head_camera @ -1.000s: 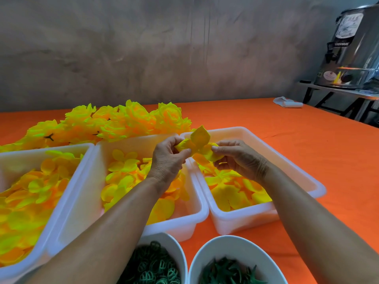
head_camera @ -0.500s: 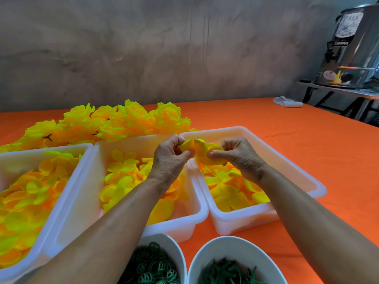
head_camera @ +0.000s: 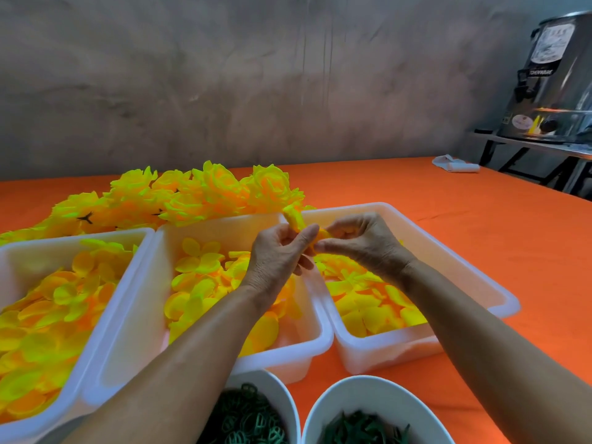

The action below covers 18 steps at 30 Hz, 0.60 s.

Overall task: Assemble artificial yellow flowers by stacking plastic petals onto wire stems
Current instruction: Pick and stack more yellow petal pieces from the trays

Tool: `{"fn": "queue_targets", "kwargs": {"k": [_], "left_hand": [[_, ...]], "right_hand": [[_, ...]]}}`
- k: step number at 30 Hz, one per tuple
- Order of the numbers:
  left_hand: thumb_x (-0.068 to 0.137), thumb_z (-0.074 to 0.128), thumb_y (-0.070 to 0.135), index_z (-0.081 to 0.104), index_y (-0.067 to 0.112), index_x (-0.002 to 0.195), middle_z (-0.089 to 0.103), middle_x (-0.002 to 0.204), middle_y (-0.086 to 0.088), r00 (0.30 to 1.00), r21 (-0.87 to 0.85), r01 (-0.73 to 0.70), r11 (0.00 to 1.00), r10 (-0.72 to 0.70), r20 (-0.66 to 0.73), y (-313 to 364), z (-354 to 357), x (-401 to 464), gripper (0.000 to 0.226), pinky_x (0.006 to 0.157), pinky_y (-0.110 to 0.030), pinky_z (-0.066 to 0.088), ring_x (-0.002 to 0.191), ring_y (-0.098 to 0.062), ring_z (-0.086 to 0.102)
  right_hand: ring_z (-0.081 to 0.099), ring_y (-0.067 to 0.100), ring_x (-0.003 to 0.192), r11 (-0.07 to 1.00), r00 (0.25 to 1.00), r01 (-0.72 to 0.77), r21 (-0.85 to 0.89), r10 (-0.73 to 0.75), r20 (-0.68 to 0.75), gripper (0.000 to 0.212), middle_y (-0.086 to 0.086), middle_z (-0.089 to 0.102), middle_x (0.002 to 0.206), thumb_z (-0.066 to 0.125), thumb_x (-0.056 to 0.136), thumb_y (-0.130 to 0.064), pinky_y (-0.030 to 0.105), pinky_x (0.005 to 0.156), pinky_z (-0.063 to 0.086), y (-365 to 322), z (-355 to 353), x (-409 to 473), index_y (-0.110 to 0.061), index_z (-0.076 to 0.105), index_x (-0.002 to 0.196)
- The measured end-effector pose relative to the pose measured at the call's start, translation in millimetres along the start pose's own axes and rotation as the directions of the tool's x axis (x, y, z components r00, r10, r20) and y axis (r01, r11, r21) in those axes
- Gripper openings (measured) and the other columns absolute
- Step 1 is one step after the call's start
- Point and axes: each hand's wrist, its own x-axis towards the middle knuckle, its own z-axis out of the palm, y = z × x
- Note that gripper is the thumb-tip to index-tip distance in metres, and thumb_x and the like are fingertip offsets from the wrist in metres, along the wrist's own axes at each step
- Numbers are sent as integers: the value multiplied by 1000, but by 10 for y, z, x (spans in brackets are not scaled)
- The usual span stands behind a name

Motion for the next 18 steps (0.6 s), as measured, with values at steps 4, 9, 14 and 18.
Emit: {"fn": "queue_targets", "kwargs": {"k": [4,9,14,18], "left_hand": [[85,69,25,62,6,75,64,60,-11,1000,13,11,1000,-11,6,-25,-2,-30,23,46,-21,48,50,-15,62],[86,65,7,60,8,77,62,61,-8,999,-16,39,999,-40,-26,-40,5,16,10,45,-18,47,45,-9,60],[85,68,25,56,5,93,70,79,-12,999,-54,42,998,-42,1,-13,2,4,24,49,-20,50,57,-15,67],[83,71,21,61,4,100,68,81,-12,998,-79,60,995,-58,26,2,-1,0,26,52,-21,51,61,-15,65]], "right_hand": [[59,-2,67,992,998,-52,114,47,44,14,-3,68,71,65,82,3,14,62,45,112,53,-114,7,68,95],[52,-3,56,993,987,-15,-117,-4,-158,7,-4,63,62,69,80,3,24,60,45,126,111,-58,-4,72,79],[43,-5,50,977,962,64,-205,-115,-249,38,-16,56,48,81,67,-4,19,53,39,148,138,-68,-29,57,53],[30,1,48,963,963,121,-240,-172,-206,49,-17,38,42,86,60,-6,20,49,29,135,213,-87,-33,47,49]]}}
